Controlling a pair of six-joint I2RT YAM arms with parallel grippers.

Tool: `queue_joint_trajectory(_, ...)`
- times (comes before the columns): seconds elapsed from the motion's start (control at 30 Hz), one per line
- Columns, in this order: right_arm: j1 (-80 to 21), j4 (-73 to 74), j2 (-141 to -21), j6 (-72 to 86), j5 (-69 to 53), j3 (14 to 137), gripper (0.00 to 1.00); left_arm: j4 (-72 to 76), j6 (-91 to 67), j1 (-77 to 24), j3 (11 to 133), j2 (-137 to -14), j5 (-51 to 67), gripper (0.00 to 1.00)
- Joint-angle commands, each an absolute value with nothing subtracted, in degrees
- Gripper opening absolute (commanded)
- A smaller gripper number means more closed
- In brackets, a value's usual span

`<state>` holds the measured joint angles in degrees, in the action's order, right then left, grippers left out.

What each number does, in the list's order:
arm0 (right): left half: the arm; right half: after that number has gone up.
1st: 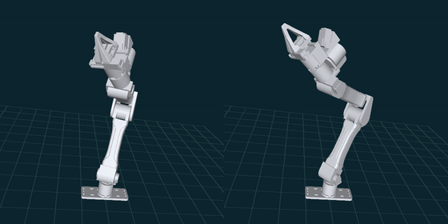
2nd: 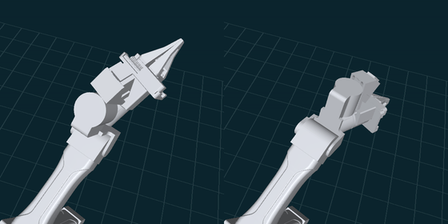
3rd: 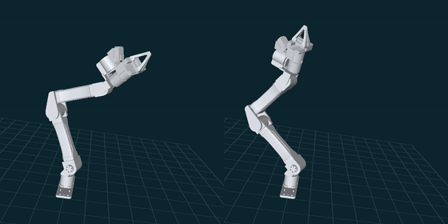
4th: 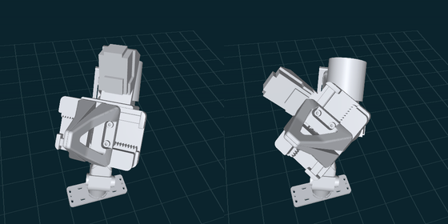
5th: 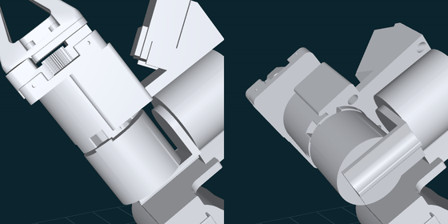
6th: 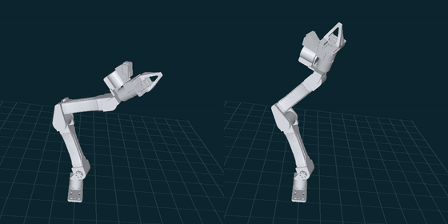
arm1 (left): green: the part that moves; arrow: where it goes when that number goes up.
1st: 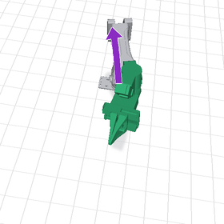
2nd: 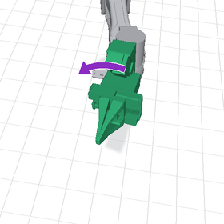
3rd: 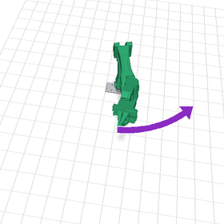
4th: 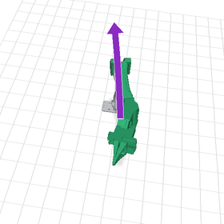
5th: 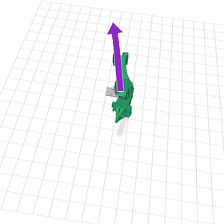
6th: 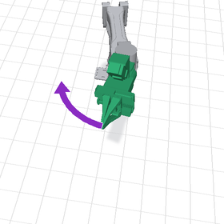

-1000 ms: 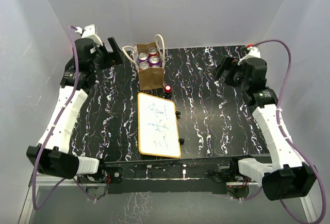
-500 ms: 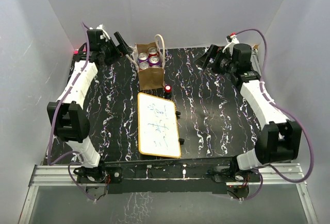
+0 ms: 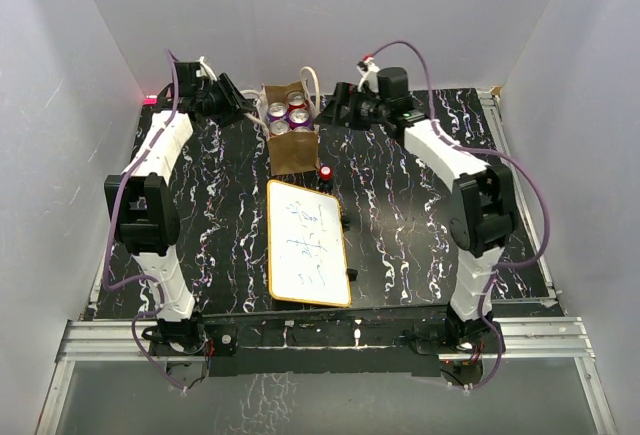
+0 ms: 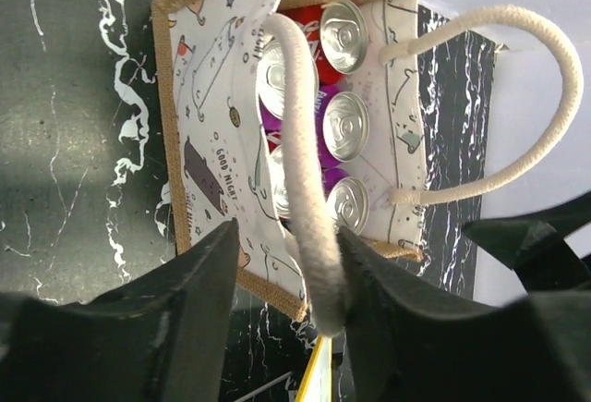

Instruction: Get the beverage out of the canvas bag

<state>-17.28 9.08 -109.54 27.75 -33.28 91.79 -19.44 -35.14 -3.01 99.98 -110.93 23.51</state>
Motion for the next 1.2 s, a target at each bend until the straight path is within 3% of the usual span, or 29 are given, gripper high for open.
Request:
queue_joint_trajectory(0.0, -21.21, 10.01, -113.67, 23.72, -23.11, 101.10, 0.94, -18.11, -31.43, -2.99, 98.44, -108.55, 27.68, 0.39)
queue_joint_trajectory(0.27, -26.48, 21.62, -123.13, 20.44, -8.07, 113.84, 0.93, -20.50, -26.25, -3.00, 95.81, -109.32, 27.65, 0.14)
queue_joint_trajectory(0.43, -29.41, 21.28, -121.81, 18.92, -3.75, 109.73, 0.92, -17.73, -26.87, -3.08, 92.11, -108.59, 29.68, 0.12)
queue_joint_trajectory(0.53, -29.91, 20.15, -120.63, 19.27, -3.61, 107.02, 0.89, -15.46, -28.88, -3.20, 90.05, -108.62, 32.33, 0.17)
queue_joint_trajectory(0.67, -30.19, 19.12, -119.59, 19.20, -2.91, 104.04, 0.85, -14.03, -29.28, -5.21, 88.77, -108.52, 35.26, 0.42)
queue_joint_trajectory(0.87, -30.27, 18.17, -119.75, 19.61, -3.62, 101.65, 0.82, -14.30, -27.06, -8.63, 88.02, -106.55, 32.31, 0.67)
queue_joint_trajectory(1.17, -30.32, 16.33, -118.66, 19.88, -3.76, 97.35, 0.76, -16.81, -27.33, -9.31, 90.56, -108.93, 30.89, 0.73)
